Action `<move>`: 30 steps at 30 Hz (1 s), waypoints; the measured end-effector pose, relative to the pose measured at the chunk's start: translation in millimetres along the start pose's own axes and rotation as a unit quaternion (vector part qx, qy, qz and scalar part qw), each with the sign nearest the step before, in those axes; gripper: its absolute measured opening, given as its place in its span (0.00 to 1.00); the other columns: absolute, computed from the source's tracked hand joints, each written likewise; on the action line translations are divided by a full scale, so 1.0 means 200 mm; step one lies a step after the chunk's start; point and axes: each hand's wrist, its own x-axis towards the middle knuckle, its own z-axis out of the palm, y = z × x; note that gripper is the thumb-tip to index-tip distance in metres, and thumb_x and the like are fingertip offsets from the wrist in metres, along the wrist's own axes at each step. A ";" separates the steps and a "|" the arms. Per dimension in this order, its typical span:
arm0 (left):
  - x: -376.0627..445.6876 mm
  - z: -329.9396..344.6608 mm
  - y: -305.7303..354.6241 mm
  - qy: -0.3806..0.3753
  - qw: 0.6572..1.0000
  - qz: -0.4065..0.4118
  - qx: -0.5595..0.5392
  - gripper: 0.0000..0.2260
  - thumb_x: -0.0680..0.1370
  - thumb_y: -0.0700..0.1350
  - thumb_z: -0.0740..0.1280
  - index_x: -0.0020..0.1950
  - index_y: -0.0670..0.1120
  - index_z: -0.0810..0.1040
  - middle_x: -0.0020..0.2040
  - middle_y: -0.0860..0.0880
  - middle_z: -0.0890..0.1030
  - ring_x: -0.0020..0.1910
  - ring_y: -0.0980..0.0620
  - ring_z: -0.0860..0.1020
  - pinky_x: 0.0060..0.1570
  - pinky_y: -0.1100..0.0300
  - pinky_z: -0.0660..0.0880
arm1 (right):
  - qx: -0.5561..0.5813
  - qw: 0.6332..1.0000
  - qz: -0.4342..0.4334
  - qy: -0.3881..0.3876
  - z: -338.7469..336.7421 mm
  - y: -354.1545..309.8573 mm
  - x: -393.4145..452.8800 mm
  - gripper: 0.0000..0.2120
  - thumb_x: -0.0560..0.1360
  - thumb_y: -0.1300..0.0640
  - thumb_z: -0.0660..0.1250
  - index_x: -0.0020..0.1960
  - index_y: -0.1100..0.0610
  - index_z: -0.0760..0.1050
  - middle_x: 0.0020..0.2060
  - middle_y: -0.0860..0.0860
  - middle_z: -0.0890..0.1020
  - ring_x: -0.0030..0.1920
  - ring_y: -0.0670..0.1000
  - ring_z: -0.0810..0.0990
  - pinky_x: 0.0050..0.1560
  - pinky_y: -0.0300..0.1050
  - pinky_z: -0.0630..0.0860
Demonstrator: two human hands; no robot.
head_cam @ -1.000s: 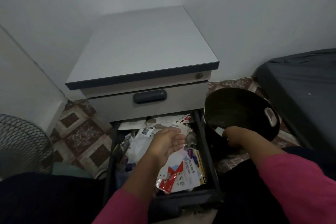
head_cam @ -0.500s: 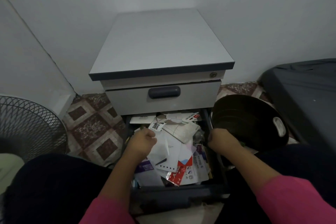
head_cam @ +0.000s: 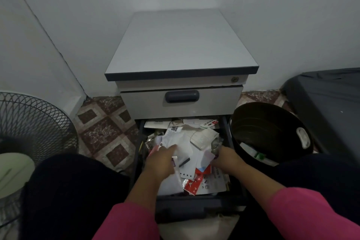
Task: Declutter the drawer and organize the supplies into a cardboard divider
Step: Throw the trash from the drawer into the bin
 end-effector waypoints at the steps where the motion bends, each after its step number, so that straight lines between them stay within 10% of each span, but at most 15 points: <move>1: 0.00 -0.02 0.00 0.009 1.000 0.000 -0.010 0.28 0.72 0.43 0.73 0.69 0.53 0.69 0.61 0.47 0.75 0.63 0.46 0.71 0.60 0.51 0.74 | 0.017 1.000 0.018 -0.005 0.00 -0.01 0.00 0.14 0.73 0.54 0.69 0.57 0.59 0.75 0.52 0.55 0.80 0.50 0.53 0.80 0.50 0.48 0.80; 8: -0.01 -0.13 0.00 0.045 0.980 0.010 -0.191 0.05 0.73 0.43 0.72 0.47 0.46 0.78 0.43 0.50 0.78 0.47 0.48 0.78 0.49 0.54 0.74 | 0.164 0.981 0.103 -0.021 0.05 -0.07 0.01 0.20 0.74 0.58 0.70 0.62 0.61 0.68 0.48 0.59 0.80 0.39 0.54 0.81 0.27 0.42 0.76; 13: 0.04 -0.09 -0.04 0.112 0.949 -0.037 -0.292 0.19 0.73 0.45 0.73 0.63 0.43 0.76 0.57 0.45 0.80 0.53 0.47 0.78 0.54 0.56 0.74 | 0.256 0.955 0.146 0.043 0.06 -0.10 0.02 0.30 0.70 0.64 0.74 0.64 0.62 0.59 0.55 0.63 0.77 0.49 0.60 0.81 0.32 0.47 0.78; 17: 0.05 0.00 -0.09 0.108 0.933 -0.106 -0.326 0.19 0.74 0.46 0.72 0.61 0.40 0.76 0.59 0.43 0.79 0.55 0.46 0.77 0.56 0.56 0.74 | 0.276 0.949 0.149 0.021 0.05 -0.10 0.03 0.19 0.73 0.65 0.69 0.61 0.68 0.69 0.46 0.63 0.79 0.38 0.57 0.80 0.31 0.46 0.76; 22: 0.07 0.06 -0.11 0.082 0.913 -0.158 -0.366 0.20 0.72 0.50 0.74 0.59 0.40 0.77 0.55 0.43 0.80 0.53 0.44 0.78 0.58 0.49 0.75 | 0.293 0.948 0.127 0.017 0.02 -0.08 0.03 0.18 0.74 0.62 0.66 0.61 0.67 0.71 0.50 0.63 0.78 0.51 0.62 0.79 0.53 0.57 0.79; 30: 0.06 0.07 -0.05 0.081 0.907 -0.175 -0.374 0.36 0.68 0.50 0.77 0.70 0.44 0.64 0.65 0.44 0.72 0.61 0.43 0.73 0.60 0.48 0.73 | 0.084 0.993 0.068 0.056 -0.07 -0.11 -0.02 0.16 0.78 0.60 0.64 0.63 0.65 0.71 0.59 0.60 0.77 0.58 0.58 0.77 0.52 0.46 0.73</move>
